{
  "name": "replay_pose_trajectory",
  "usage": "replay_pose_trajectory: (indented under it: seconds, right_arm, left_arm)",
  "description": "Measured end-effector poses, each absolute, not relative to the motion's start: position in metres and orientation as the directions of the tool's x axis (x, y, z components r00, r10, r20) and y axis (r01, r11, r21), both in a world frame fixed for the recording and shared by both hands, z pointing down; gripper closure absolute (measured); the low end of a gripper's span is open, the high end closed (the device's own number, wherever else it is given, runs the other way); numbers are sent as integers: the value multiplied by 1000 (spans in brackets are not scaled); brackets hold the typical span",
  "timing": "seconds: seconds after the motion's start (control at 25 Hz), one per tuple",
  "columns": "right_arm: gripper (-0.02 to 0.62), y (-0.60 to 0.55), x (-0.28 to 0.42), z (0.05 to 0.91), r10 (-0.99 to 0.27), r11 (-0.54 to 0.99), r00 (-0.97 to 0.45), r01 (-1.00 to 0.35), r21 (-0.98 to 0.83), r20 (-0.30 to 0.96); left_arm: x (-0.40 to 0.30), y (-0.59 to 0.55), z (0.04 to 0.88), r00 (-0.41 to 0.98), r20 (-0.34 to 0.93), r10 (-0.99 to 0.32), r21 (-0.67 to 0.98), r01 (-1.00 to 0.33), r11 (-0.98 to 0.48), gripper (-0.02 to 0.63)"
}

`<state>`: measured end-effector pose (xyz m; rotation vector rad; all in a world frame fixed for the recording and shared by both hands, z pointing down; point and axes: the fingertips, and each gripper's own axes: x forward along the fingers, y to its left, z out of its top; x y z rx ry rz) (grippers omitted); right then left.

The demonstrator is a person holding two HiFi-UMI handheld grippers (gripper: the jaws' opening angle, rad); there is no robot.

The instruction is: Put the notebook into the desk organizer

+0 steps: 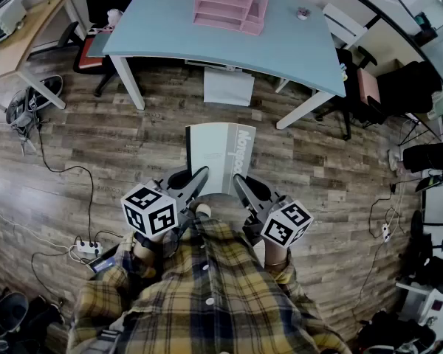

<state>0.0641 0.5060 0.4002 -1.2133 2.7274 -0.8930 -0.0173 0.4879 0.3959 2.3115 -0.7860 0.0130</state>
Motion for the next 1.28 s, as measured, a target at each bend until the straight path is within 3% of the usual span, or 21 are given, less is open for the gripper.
replay_pose_trajectory:
  seconds: [0.72,1.28]
  right_arm:
    - [583,495,89,412,-670,528,-724,-621,-579,165]
    - [583,363,80,411,-693,514,-700,-647,-563,172]
  left_arm:
    - [7,479,404,815,221,-535,634,-537,-556,597]
    - [-2,345,404,838,206,-505,645,-504,-574,598]
